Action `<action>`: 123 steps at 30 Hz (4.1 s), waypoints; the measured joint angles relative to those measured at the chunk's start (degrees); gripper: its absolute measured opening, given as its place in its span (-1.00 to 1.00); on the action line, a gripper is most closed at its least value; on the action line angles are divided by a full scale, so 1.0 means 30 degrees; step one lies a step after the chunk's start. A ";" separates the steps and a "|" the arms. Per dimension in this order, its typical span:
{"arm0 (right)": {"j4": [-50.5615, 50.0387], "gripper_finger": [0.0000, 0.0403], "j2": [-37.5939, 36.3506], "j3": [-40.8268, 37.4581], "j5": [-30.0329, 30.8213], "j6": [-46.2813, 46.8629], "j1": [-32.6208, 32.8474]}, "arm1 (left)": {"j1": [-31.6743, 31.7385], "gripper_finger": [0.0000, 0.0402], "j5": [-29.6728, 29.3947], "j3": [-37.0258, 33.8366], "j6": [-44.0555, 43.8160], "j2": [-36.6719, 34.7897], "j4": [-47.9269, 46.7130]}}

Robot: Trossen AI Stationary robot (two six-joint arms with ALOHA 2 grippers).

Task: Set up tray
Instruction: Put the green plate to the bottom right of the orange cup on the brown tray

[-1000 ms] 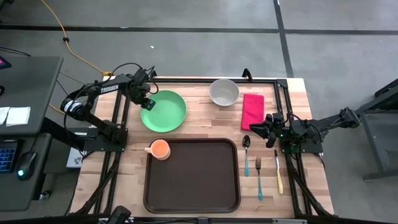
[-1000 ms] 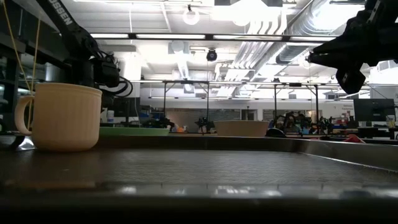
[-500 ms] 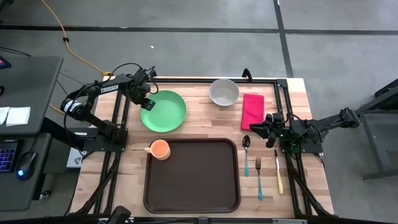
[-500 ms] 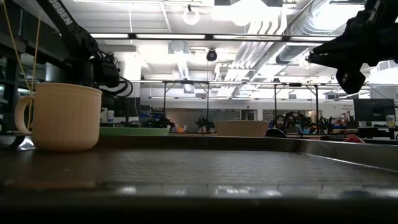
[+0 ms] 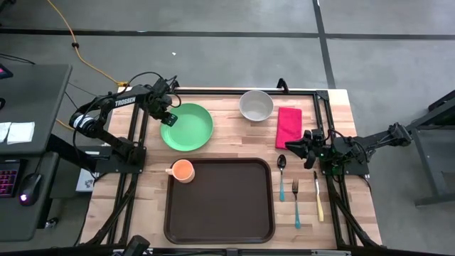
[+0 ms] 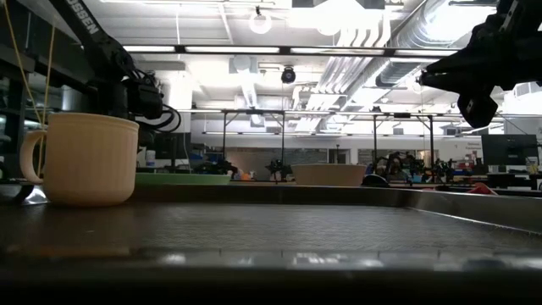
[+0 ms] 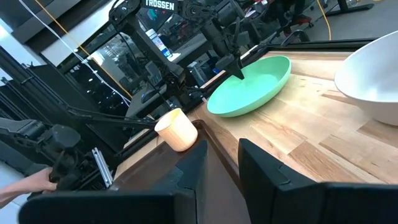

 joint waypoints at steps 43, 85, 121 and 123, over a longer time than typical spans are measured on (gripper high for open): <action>-0.0007 -0.67 0.0007 0.0000 0.0000 0.0007 0.0007 | 0.0000 -0.86 0.0057 0.0036 -0.1082 -0.0029 0.0452; -0.0001 -0.67 0.0007 0.0007 -0.0007 -0.0029 0.0001 | 0.0015 -0.93 0.1032 0.0168 -0.2065 -0.0022 0.0929; -0.0015 -0.67 0.0004 0.0004 -0.0051 -0.0194 0.0004 | 0.0022 -0.93 0.1757 0.7085 -0.2568 -0.0036 -0.1271; -0.0015 -0.67 0.0007 0.0000 -0.0051 -0.0254 0.0002 | 0.0022 -0.93 0.1806 0.7814 -0.2568 -0.0036 -0.1893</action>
